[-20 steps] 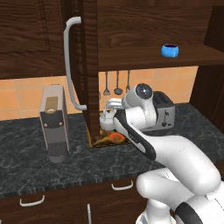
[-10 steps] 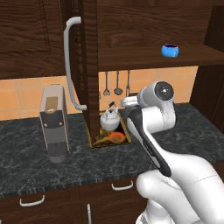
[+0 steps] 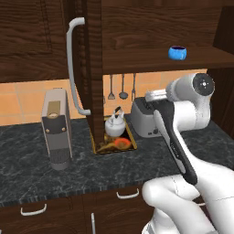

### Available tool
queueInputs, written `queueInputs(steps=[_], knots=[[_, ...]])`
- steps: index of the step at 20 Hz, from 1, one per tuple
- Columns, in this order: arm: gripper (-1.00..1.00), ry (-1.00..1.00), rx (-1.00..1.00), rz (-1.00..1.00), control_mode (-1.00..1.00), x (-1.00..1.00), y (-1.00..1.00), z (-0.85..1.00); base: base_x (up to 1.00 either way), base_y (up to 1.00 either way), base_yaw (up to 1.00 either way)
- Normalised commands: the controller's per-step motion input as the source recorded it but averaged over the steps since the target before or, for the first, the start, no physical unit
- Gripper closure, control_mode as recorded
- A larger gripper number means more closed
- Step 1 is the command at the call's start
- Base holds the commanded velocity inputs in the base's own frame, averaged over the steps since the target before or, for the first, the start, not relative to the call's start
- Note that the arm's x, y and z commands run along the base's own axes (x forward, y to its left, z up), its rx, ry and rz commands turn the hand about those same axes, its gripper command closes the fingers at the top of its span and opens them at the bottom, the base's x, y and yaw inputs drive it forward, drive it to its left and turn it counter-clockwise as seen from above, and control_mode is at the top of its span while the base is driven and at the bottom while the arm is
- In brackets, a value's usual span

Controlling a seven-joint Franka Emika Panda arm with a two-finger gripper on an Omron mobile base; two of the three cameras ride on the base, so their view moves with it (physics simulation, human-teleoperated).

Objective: Pick the kettle from the counter and place it on the tray. Then pick the mug from the cabinet and place it on the tray. Then close the cabinet doors.

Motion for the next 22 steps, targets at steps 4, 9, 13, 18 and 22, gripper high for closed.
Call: queueInputs(steps=[4,9,13,18,22], knots=[[-1.0,0.0,0.0,0.0,-1.0,-0.27,-0.5,0.72,0.0,0.0,0.0],[-1.0,-0.02,0.0,0.0,-1.0,-0.22,-0.57,0.52,0.0,0.0,0.0],[-1.0,0.0,0.0,0.0,-1.0,-0.13,-0.51,0.52,0.0,0.0,0.0],[-1.0,0.0,0.05,0.0,-1.0,-0.01,-0.47,0.42,0.0,0.0,0.0],[-1.0,0.0,0.11,0.0,-1.0,0.1,-0.42,0.1,0.0,0.0,0.0]])
